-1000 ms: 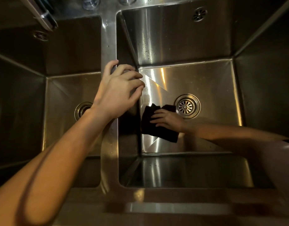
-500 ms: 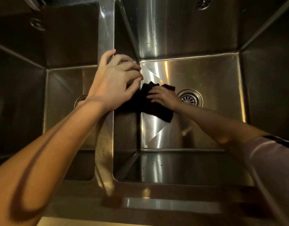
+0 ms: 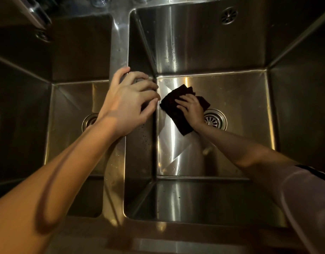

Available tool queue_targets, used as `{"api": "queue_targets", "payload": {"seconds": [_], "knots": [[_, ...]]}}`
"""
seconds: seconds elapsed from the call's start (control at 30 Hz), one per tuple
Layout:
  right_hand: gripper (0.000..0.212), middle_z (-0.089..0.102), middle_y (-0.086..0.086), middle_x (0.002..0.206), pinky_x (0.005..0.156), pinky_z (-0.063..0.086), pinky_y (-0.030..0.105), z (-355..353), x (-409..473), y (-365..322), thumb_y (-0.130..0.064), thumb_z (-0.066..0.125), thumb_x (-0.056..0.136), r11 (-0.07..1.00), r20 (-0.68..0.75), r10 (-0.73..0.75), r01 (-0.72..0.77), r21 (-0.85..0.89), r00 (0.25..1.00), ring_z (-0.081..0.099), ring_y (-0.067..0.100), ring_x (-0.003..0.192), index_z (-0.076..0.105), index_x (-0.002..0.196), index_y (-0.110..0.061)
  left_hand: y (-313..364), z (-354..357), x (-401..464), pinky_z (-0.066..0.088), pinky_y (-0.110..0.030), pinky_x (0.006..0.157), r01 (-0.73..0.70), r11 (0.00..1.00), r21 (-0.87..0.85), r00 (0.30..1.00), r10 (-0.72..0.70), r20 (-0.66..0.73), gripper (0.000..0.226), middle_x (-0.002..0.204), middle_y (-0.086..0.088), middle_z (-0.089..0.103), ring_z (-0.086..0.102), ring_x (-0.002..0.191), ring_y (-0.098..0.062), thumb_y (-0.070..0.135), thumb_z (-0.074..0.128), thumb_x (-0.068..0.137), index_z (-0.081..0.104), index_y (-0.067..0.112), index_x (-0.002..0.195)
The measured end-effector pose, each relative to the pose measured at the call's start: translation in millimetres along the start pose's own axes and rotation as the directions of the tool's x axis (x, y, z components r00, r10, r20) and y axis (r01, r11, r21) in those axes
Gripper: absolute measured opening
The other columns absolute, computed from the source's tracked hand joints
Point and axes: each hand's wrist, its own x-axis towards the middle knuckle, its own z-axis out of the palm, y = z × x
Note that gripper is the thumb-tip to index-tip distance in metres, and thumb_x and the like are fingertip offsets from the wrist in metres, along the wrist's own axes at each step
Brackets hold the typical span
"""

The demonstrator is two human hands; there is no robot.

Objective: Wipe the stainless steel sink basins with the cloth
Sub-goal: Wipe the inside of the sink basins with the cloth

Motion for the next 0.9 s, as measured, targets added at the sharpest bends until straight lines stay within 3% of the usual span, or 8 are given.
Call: {"api": "queue_targets", "payload": {"seconds": [0.17, 0.33, 0.47, 0.73, 0.83, 0.9], "knots": [[0.026, 0.063, 0.007, 0.124, 0.104, 0.026, 0.022, 1.1, 41.8, -13.3, -0.020, 0.062, 0.090, 0.999, 0.066, -0.032, 0.029, 0.040, 0.997, 0.046, 0.028, 0.124, 0.070, 0.114, -0.014, -0.5, -1.0, 0.3, 0.009, -0.036, 0.114, 0.004, 1.000, -0.023, 1.000, -0.004, 0.001, 0.037, 0.118, 0.008, 0.067, 0.045, 0.127, -0.017, 0.037, 0.039, 0.095, 0.073, 0.026, 0.103], [0.025, 0.060, 0.006, 0.123, 0.099, 0.024, 0.010, 6.9, 67.6, -26.4, -0.017, 0.063, 0.090, 0.983, -0.053, 0.118, -0.109, 0.147, 0.992, 0.047, 0.021, 0.121, 0.070, 0.113, -0.013, -1.2, -1.9, -0.7, 0.011, -0.036, 0.115, 0.009, 0.998, -0.055, 1.000, -0.008, 0.010, 0.033, 0.117, 0.009, 0.067, 0.045, 0.127, -0.015, 0.034, 0.042, 0.095, 0.074, 0.027, 0.103], [0.025, 0.059, 0.006, 0.123, 0.097, 0.023, 0.010, 11.2, 67.4, -27.6, -0.015, 0.060, 0.091, 0.963, -0.142, 0.209, -0.178, 0.201, 0.968, 0.047, 0.020, 0.121, 0.070, 0.114, -0.014, -1.1, -3.1, -1.7, 0.012, -0.039, 0.115, 0.015, 0.998, -0.068, 1.000, -0.014, 0.016, 0.032, 0.116, 0.009, 0.067, 0.046, 0.127, -0.016, 0.033, 0.044, 0.094, 0.074, 0.025, 0.101], [0.028, 0.057, 0.012, 0.127, 0.103, 0.028, 0.016, -10.5, 42.8, 12.0, -0.014, 0.058, 0.092, 0.865, -0.375, 0.490, -0.386, 0.319, 0.787, 0.045, 0.026, 0.126, 0.067, 0.118, -0.011, -1.9, -3.0, -2.9, 0.013, -0.042, 0.116, 0.002, 0.997, -0.075, 1.000, -0.001, 0.011, 0.030, 0.114, 0.008, 0.068, 0.046, 0.125, -0.016, 0.032, 0.046, 0.094, 0.075, 0.025, 0.098], [0.029, 0.059, 0.012, 0.126, 0.104, 0.036, 0.028, -15.5, 21.6, 27.3, -0.018, 0.056, 0.093, 0.852, -0.485, 0.523, -0.428, 0.301, 0.701, 0.047, 0.028, 0.124, 0.067, 0.119, -0.010, -1.3, -2.8, -2.8, 0.014, -0.042, 0.116, -0.002, 0.996, -0.086, 1.000, 0.003, 0.005, 0.029, 0.113, 0.008, 0.068, 0.047, 0.125, -0.016, 0.031, 0.047, 0.094, 0.075, 0.025, 0.096], [0.029, 0.059, 0.011, 0.126, 0.102, 0.038, 0.028, -14.0, 10.0, 26.0, -0.018, 0.056, 0.094, 0.854, -0.493, 0.520, -0.437, 0.283, 0.697, 0.046, 0.028, 0.124, 0.067, 0.119, -0.010, -1.0, -2.6, -2.7, 0.013, -0.042, 0.116, 0.001, 0.996, -0.090, 1.000, -0.001, 0.007, 0.030, 0.114, 0.008, 0.067, 0.046, 0.126, -0.016, 0.032, 0.046, 0.094, 0.075, 0.025, 0.097]]}}
